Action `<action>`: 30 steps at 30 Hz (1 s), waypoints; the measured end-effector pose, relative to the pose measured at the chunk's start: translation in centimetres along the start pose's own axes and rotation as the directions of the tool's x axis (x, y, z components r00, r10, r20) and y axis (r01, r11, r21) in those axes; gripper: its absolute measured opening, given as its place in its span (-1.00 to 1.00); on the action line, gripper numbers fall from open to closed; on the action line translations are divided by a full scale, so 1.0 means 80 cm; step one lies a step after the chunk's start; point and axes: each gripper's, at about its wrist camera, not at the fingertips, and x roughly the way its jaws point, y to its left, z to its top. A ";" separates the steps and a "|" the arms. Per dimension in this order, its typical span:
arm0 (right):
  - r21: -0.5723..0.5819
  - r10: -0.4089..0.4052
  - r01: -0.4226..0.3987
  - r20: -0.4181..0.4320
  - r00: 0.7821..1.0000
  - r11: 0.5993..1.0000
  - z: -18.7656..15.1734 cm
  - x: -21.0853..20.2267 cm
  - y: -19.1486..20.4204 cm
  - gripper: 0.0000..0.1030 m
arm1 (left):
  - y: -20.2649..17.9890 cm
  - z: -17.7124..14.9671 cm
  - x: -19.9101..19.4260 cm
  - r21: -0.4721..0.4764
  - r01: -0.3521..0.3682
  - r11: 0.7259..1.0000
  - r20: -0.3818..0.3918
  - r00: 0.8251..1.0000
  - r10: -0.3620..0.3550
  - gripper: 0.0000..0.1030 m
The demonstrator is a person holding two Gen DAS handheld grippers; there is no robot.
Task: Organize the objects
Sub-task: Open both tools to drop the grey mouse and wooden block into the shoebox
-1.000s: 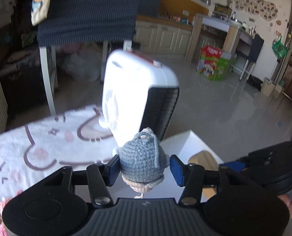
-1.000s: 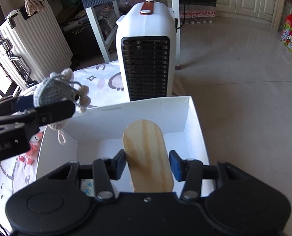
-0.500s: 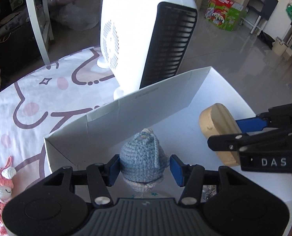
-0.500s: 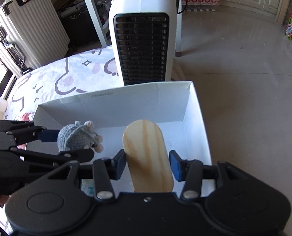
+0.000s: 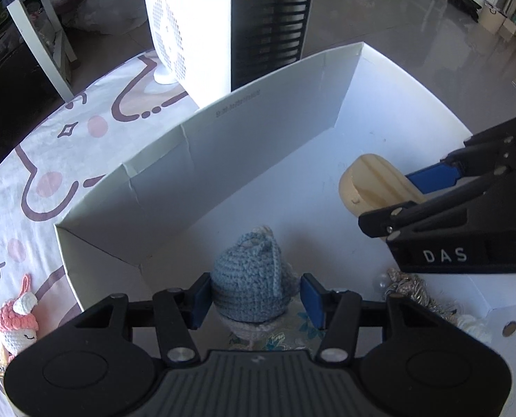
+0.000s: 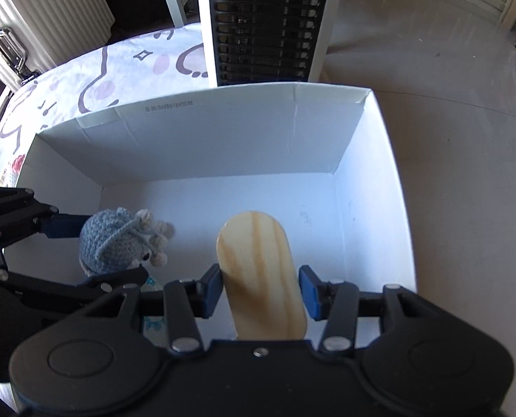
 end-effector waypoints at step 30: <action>-0.001 -0.034 0.034 0.033 0.999 0.999 -0.001 -0.012 -0.002 0.00 | 0.002 0.002 -0.007 -0.044 0.041 0.998 0.040 0.998 -0.039 0.37</action>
